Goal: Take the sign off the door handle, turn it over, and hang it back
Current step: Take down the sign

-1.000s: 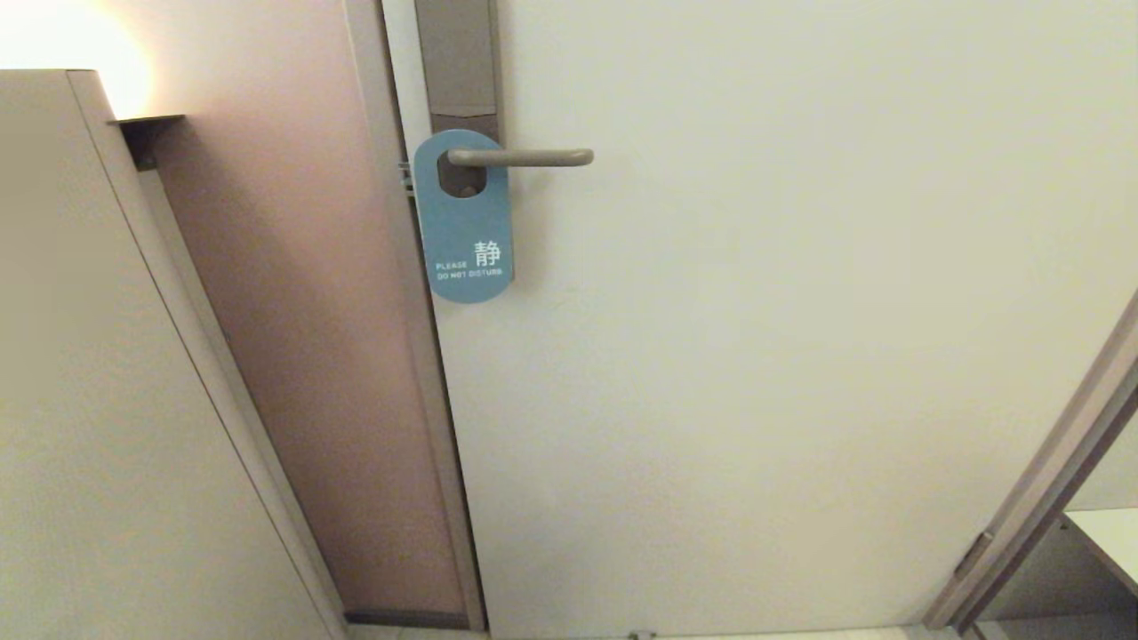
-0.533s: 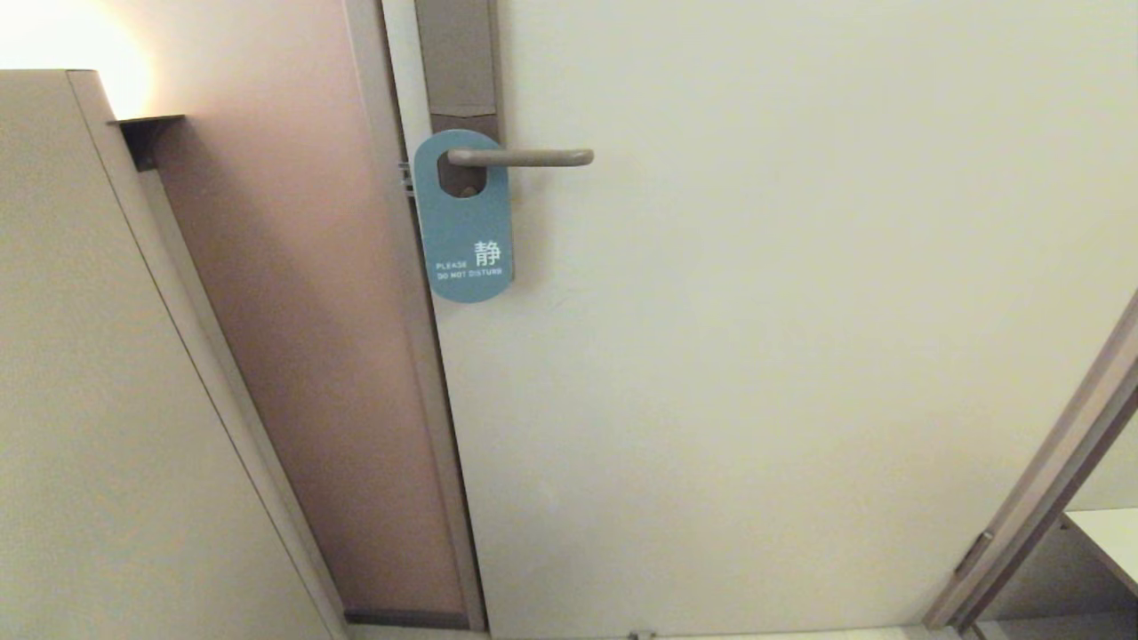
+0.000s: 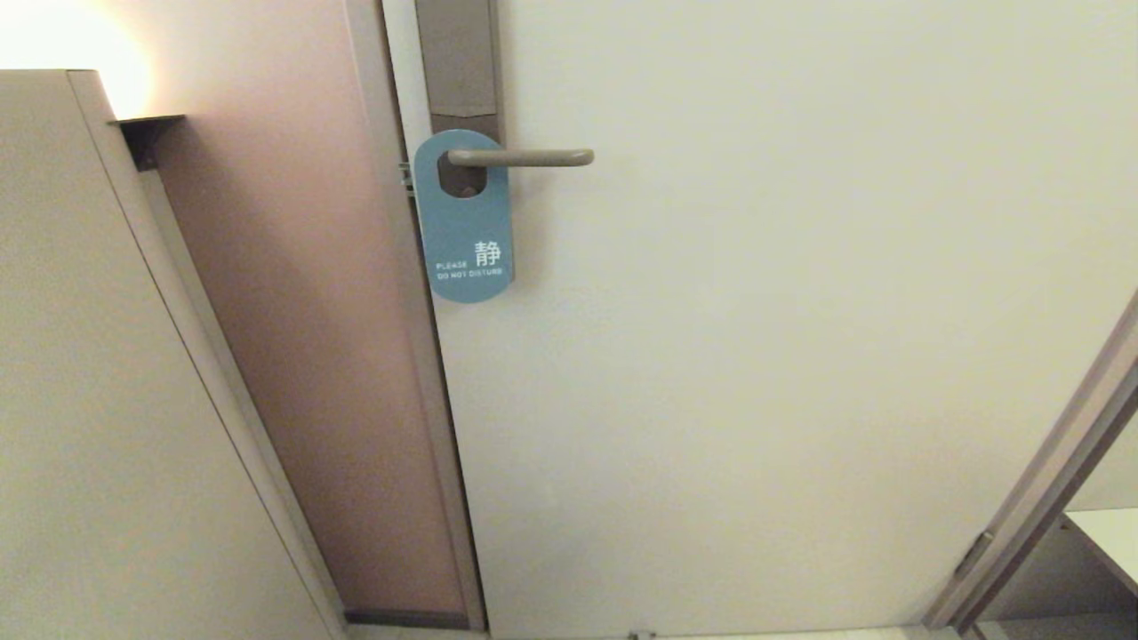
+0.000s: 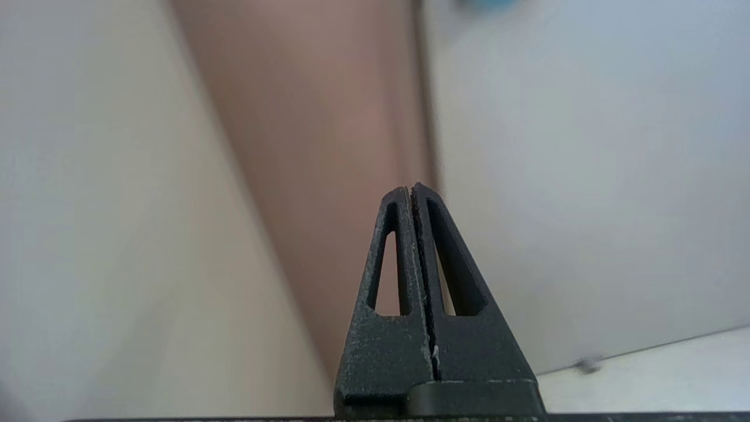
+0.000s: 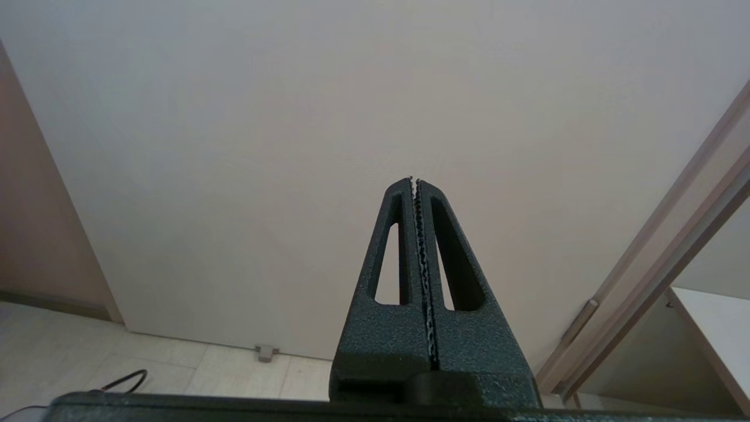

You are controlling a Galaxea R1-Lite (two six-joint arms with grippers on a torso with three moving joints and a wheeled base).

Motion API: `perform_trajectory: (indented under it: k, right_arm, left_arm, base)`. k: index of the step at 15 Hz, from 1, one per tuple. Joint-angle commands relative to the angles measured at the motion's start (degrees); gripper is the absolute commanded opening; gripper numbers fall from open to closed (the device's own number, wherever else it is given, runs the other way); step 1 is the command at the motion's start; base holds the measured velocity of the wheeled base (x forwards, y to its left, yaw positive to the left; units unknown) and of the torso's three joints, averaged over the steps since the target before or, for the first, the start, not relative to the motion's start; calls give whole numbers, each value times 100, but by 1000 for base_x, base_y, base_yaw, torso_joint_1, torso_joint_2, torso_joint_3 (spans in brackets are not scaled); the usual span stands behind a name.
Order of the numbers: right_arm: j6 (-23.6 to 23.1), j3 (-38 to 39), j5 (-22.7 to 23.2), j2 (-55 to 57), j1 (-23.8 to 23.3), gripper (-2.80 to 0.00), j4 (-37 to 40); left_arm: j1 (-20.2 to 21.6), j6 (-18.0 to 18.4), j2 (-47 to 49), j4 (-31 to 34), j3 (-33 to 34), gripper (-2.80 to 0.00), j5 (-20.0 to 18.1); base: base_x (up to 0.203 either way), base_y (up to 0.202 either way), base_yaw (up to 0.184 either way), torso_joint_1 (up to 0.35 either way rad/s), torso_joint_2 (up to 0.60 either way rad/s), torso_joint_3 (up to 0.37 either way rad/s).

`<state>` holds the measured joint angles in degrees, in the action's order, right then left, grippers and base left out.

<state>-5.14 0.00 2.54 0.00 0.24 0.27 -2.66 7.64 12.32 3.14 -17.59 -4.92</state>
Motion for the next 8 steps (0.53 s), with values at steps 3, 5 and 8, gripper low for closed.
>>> perform_trajectory:
  k: [3, 5, 8]
  right_arm:
    - [-4, 0, 10, 9, 2, -280, 0]
    - [-4, 0, 2, 9, 2, -280, 0]
    - [-4, 0, 6, 9, 2, -280, 0]
  left_arm:
    - [-695, -303, 1827, -211, -1202, -280, -9]
    - [-762, -463, 2332, -323, -1460, -280, -31]
    - [-778, -533, 3042, -880, -1618, -280, -47]
  base:
    - [0, 0, 0, 0, 0, 0]
    - [0, 0, 0, 0, 0, 0]
    - [0, 0, 0, 0, 0, 0]
